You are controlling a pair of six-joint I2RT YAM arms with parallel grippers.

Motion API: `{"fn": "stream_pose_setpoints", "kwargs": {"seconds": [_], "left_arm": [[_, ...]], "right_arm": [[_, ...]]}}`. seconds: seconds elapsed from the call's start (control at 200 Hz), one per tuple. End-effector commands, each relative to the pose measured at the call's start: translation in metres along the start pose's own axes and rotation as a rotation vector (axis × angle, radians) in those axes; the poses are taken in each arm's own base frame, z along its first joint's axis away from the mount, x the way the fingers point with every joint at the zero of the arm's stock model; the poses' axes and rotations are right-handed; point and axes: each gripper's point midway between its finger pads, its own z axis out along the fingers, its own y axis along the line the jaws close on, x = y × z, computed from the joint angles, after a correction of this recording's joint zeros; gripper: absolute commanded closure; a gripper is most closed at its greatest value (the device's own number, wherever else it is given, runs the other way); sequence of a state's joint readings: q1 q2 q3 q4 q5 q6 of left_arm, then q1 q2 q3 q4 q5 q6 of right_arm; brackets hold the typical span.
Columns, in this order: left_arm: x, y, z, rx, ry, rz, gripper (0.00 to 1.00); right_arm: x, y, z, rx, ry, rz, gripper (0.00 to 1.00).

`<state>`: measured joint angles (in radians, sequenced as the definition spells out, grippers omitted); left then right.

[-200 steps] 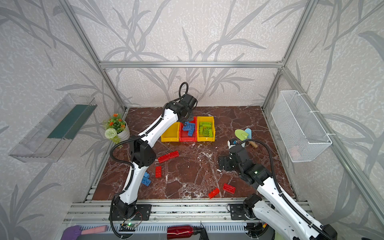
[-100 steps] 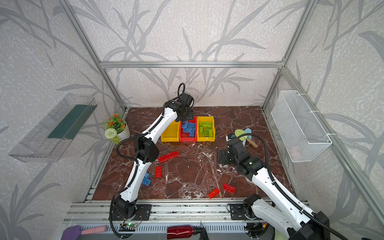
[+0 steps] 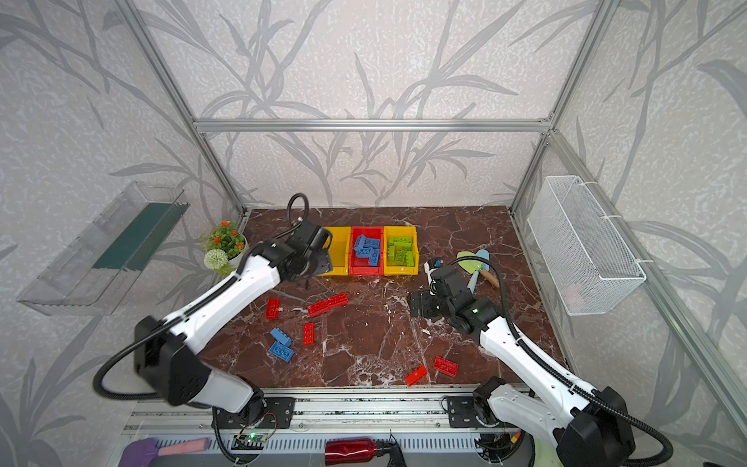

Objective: Sort the legos into containers by color

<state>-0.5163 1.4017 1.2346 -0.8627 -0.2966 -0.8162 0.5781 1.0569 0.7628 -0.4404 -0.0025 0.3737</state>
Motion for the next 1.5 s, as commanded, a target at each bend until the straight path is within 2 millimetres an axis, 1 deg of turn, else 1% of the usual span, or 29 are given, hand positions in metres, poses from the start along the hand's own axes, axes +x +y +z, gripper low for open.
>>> {"fn": "stream_pose_setpoints", "kwargs": {"seconds": [0.0, 0.05, 0.095, 0.205, 0.3, 0.44, 0.525, 0.675, 0.89, 0.985, 1.12, 1.244, 1.319, 1.379, 1.444, 1.494], "left_arm": [[0.036, 0.057, 0.004, -0.119, -0.015, -0.146, 0.26], [0.052, 0.077, 0.005, -0.132, -0.022, -0.184, 0.27], [0.064, 0.090, 0.006, -0.135, -0.024, -0.209, 0.27], [0.085, 0.113, 0.006, -0.157, -0.020, -0.249, 0.28], [0.096, 0.125, 0.010, -0.190, -0.008, -0.256, 0.27], [0.107, 0.133, 0.024, -0.225, 0.012, -0.259, 0.29], [0.112, 0.135, 0.035, -0.227, 0.033, -0.272, 0.30], [0.121, 0.138, 0.053, -0.229, 0.079, -0.305, 0.37], [0.118, 0.135, 0.071, -0.226, 0.109, -0.323, 0.47], [0.122, 0.135, 0.080, -0.236, 0.142, -0.325, 0.51], [0.132, 0.131, 0.085, -0.234, 0.198, -0.324, 0.54], [0.137, 0.130, 0.086, -0.229, 0.221, -0.322, 0.57], [0.137, 0.128, 0.087, -0.225, 0.229, -0.317, 0.65], [0.134, 0.123, 0.087, -0.214, 0.236, -0.313, 0.76], [0.125, 0.114, 0.085, -0.192, 0.235, -0.300, 0.88], [0.114, 0.107, 0.080, -0.185, 0.226, -0.277, 0.93]], "right_arm": [[-0.013, 0.027, 0.000, -0.065, -0.029, -0.038, 0.01], [-0.011, 0.034, 0.002, -0.073, -0.021, -0.053, 0.01], [-0.010, 0.040, 0.004, -0.083, -0.013, -0.066, 0.01], [-0.005, 0.051, 0.006, -0.094, -0.002, -0.091, 0.01], [0.000, 0.053, 0.004, -0.099, 0.004, -0.094, 0.01], [0.003, 0.051, 0.000, -0.097, 0.005, -0.092, 0.01], [0.005, 0.048, -0.003, -0.089, 0.002, -0.093, 0.01], [0.007, 0.044, -0.005, -0.075, 0.001, -0.097, 0.01], [0.011, 0.042, -0.003, -0.066, 0.012, -0.100, 0.00], [0.013, 0.040, -0.002, -0.059, 0.016, -0.103, 0.01], [0.014, 0.034, -0.005, -0.039, 0.005, -0.106, 0.01], [0.015, 0.030, -0.005, -0.024, -0.005, -0.106, 0.00], [0.014, 0.029, -0.004, -0.016, -0.009, -0.107, 0.01], [0.014, 0.028, -0.005, -0.011, -0.015, -0.110, 0.01], [0.012, 0.027, -0.006, -0.005, -0.025, -0.110, 0.01], [0.012, 0.027, -0.007, -0.006, -0.029, -0.116, 0.01]]}}
